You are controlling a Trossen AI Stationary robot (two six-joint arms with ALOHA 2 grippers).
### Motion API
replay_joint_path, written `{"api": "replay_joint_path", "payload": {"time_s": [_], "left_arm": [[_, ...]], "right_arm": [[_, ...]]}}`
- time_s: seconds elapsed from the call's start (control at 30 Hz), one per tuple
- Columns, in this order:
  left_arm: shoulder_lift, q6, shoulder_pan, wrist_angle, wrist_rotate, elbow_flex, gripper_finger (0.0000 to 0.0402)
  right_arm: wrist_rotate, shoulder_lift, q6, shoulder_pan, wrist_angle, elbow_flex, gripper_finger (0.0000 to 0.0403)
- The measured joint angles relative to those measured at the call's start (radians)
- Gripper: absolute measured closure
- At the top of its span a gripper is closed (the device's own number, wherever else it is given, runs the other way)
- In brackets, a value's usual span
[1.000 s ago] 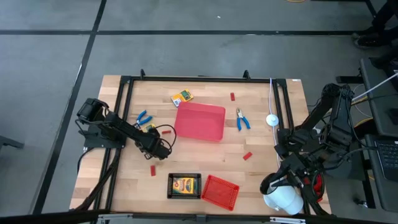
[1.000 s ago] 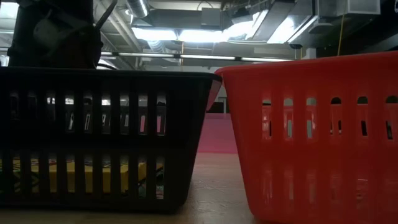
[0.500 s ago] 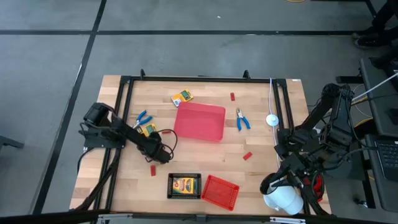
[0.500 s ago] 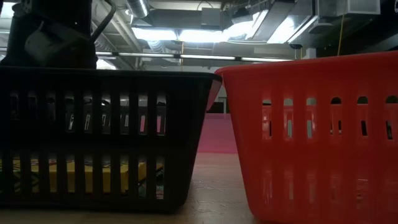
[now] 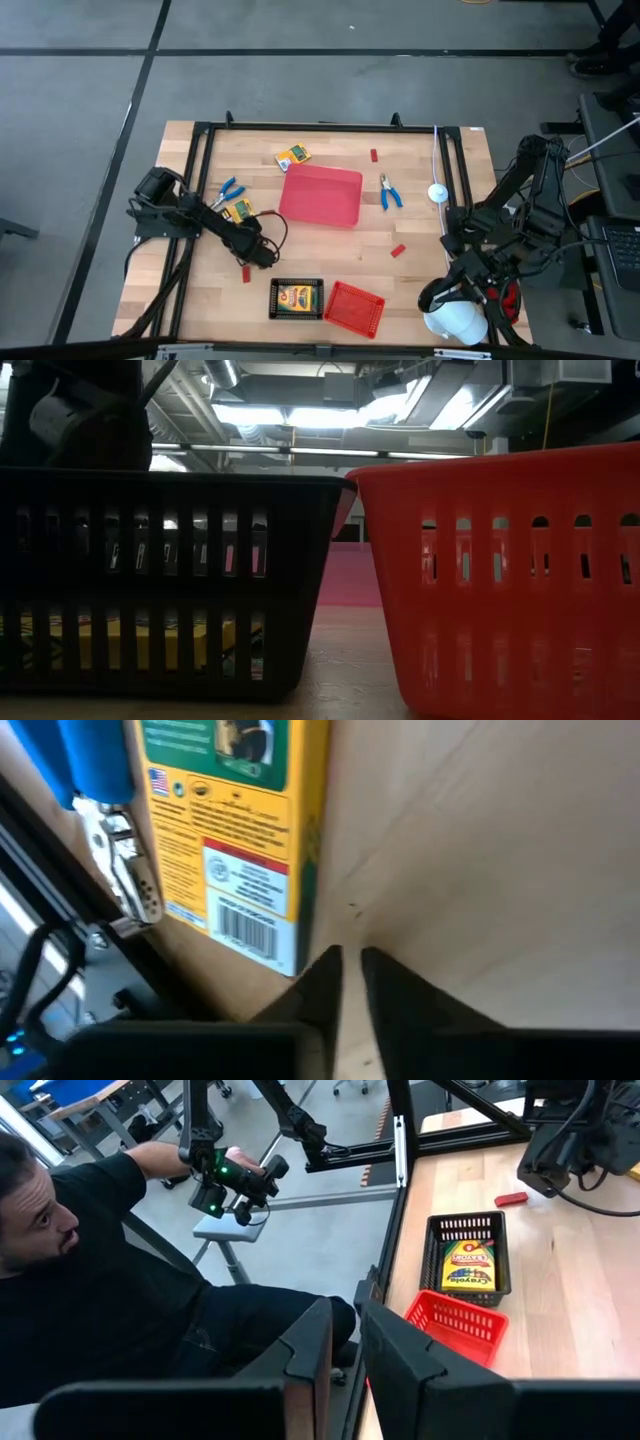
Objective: Pick & Place School Supplies
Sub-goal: Put the crayon box into the black bin
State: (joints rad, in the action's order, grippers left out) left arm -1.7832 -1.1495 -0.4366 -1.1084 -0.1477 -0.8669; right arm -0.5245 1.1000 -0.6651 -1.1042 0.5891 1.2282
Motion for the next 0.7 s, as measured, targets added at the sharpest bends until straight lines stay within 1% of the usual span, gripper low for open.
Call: {"api": "replay_joint_path", "payload": {"time_s": [0.03, 0.1, 0.23, 0.37, 0.4, 0.47, 0.53, 0.7], "left_arm": [[0.0, -0.007, 0.0, 0.005, 0.001, 0.0, 0.0382], [0.0, -0.012, 0.0, 0.006, -0.001, 0.0, 0.0394], [0.0, -0.004, -0.006, 0.009, 0.002, -0.003, 0.0399], [0.0, -0.005, -0.041, 0.028, 0.016, -0.059, 0.0399], [0.0, -0.023, -0.051, 0.014, 0.007, -0.076, 0.0399], [0.001, -0.077, -0.071, -0.09, -0.058, -0.103, 0.0399], [0.001, -0.131, -0.083, -0.174, -0.086, -0.105, 0.0399], [-0.019, -0.156, -0.086, -0.187, -0.057, -0.072, 0.04]], "right_arm": [[0.007, 0.004, 0.0, 0.0, -0.006, 0.0, 0.0341], [0.015, 0.013, 0.0, 0.0, -0.017, 0.0, 0.0341], [0.026, 0.027, 0.0, 0.0, -0.032, 0.0, 0.0341], [0.031, 0.031, 0.0, 0.0, -0.039, 0.0, 0.0341], [0.031, 0.031, 0.001, 0.0, -0.04, 0.0, 0.0341], [0.031, 0.031, 0.008, 0.0, -0.04, 0.0, 0.0341], [0.031, 0.031, 0.016, 0.0, -0.04, 0.0, 0.0341], [0.035, 0.031, 0.019, 0.0, -0.043, 0.0, 0.0341]]}}
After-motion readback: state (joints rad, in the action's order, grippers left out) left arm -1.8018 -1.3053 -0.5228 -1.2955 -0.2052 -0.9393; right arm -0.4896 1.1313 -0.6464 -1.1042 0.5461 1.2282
